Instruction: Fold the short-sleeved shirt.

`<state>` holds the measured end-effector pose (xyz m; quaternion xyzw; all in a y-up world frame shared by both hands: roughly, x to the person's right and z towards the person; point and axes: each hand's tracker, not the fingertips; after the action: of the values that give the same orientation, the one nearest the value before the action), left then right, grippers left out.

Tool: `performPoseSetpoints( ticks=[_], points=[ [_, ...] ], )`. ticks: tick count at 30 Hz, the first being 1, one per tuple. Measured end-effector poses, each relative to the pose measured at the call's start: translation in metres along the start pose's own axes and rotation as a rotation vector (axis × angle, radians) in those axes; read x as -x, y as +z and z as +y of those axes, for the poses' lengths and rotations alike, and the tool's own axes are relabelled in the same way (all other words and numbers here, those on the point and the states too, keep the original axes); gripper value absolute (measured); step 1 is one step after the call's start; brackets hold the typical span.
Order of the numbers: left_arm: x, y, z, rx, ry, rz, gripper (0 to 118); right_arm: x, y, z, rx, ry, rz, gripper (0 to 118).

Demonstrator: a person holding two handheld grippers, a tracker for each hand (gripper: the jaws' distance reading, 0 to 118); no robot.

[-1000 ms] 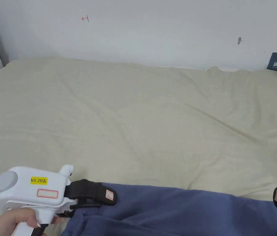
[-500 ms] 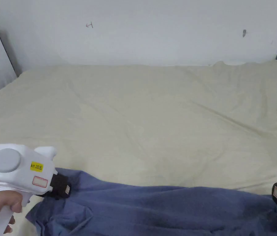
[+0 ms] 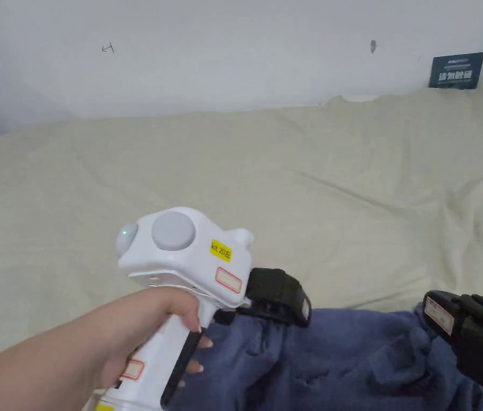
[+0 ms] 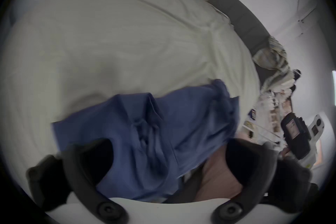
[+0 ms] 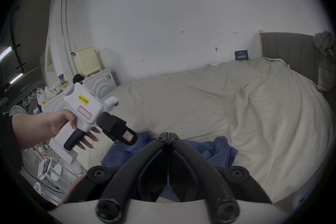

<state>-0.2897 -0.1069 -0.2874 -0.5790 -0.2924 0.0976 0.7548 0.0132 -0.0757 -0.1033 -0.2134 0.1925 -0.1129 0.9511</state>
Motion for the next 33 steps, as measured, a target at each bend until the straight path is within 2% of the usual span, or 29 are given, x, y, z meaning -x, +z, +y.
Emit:
performPoseSetpoints(
  ticks=[1, 3, 6, 9, 10, 11, 12, 13, 14, 19, 25, 28, 31, 33],
  points=[
    [-0.006, -0.003, 0.002, -0.051, -0.021, -0.022, 112, -0.001, 0.002, 0.000, -0.002, -0.002, -0.005, 0],
    [-0.019, -0.003, -0.001, -0.014, -0.030, -0.016, 112, -0.004, 0.004, 0.000, -0.006, -0.005, -0.008, 0],
    [-0.015, 0.012, -0.010, -0.046, -0.088, 0.075, 112, -0.007, 0.003, 0.001, -0.005, -0.012, -0.011, 0],
    [0.009, 0.036, -0.018, -0.099, -0.034, 0.137, 112, -0.009, 0.000, -0.002, -0.001, -0.023, -0.006, 0],
    [0.018, 0.043, -0.024, -0.118, -0.027, 0.147, 108, -0.009, -0.001, -0.003, 0.003, -0.026, -0.003, 0],
    [0.023, 0.049, -0.029, -0.148, -0.028, 0.171, 92, -0.009, -0.002, -0.004, 0.008, -0.029, -0.001, 0],
    [0.028, 0.050, -0.033, -0.163, -0.033, 0.230, 62, -0.009, -0.004, -0.005, 0.014, -0.031, 0.002, 0],
    [0.032, 0.045, -0.036, -0.169, -0.038, 0.303, 11, -0.009, -0.005, -0.007, 0.022, -0.032, 0.005, 0],
    [0.035, 0.039, -0.038, -0.159, -0.042, 0.336, 0, -0.009, -0.007, -0.008, 0.028, -0.032, 0.006, 0],
    [0.033, -0.018, -0.036, -0.088, 0.030, 0.124, 0, -0.009, -0.008, -0.012, 0.050, -0.034, 0.006, 0],
    [-0.002, -0.069, -0.034, -0.010, -0.042, 0.084, 0, -0.010, -0.005, -0.008, 0.052, -0.034, -0.007, 0],
    [-0.018, -0.074, -0.034, -0.003, -0.039, -0.028, 0, -0.008, -0.004, -0.006, 0.043, -0.030, -0.010, 0],
    [-0.028, -0.053, -0.038, -0.091, -0.030, -0.280, 0, -0.006, -0.004, -0.004, 0.035, -0.041, 0.000, 0],
    [-0.023, -0.022, -0.041, -0.188, -0.013, -0.360, 0, -0.005, -0.004, -0.003, 0.028, -0.049, 0.013, 0]
  ],
)
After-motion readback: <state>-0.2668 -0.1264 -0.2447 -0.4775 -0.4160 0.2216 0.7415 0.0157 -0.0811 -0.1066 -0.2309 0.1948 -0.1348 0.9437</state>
